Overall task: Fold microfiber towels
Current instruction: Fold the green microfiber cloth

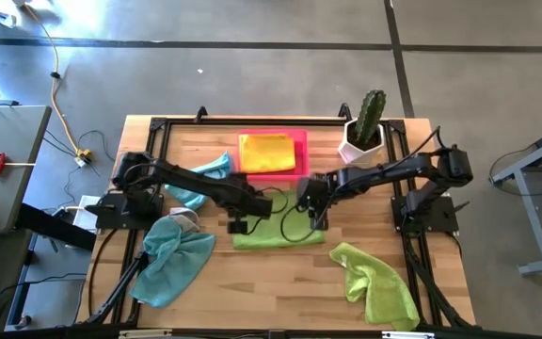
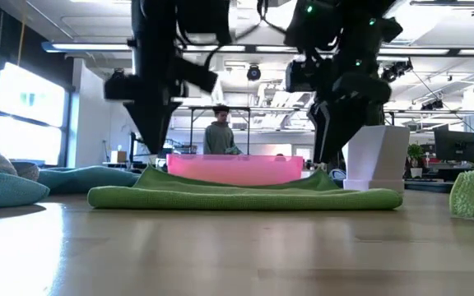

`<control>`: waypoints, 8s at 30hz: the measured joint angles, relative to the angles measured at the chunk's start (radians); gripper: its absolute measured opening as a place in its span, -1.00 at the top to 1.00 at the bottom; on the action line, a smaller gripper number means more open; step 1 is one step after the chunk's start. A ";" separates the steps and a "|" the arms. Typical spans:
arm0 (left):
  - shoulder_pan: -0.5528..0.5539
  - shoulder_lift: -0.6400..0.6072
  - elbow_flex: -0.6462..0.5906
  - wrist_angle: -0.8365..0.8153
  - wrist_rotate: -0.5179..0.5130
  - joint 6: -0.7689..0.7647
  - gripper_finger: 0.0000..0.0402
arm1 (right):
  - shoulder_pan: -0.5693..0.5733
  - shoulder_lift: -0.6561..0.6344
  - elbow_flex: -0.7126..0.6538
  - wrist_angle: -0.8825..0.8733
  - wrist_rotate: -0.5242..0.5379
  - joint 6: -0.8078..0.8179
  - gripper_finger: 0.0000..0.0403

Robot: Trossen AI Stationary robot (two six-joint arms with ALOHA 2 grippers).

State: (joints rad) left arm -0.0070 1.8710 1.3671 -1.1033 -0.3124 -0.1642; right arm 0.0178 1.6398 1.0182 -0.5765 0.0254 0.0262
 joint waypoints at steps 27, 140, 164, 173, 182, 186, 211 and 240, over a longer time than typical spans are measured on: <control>-0.200 -0.016 -0.274 0.253 0.151 -0.152 0.66 | 0.253 0.002 -0.143 0.119 0.069 0.157 0.12; -0.584 0.013 -0.228 0.823 -0.097 -0.213 0.05 | 0.431 0.328 0.177 0.252 0.099 -0.137 0.12; -0.552 0.137 -0.226 0.917 -0.106 -0.147 0.24 | 0.439 0.328 0.162 0.297 0.167 -0.135 0.12; -0.550 0.136 -0.220 0.900 -0.110 -0.163 0.96 | 0.441 0.328 0.162 0.316 0.165 -0.132 0.12; -0.529 0.078 -0.137 0.755 -0.170 -0.190 0.95 | 0.489 0.328 0.162 0.473 0.180 -0.136 0.12; -0.508 0.051 -0.115 0.722 -0.169 -0.201 0.98 | 0.514 0.328 0.162 0.546 0.285 -0.138 0.12; -0.536 0.004 -0.111 0.557 -0.147 -0.328 0.98 | 0.520 0.387 0.163 0.380 0.494 -0.083 0.23; -0.570 -0.007 -0.110 0.794 0.178 -0.506 0.98 | 0.505 0.333 0.402 0.077 -0.171 -0.038 0.99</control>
State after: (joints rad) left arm -0.5774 1.8644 1.2568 -0.3093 -0.1347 -0.6701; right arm 0.5227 1.9728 1.4197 -0.5000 -0.1453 -0.0117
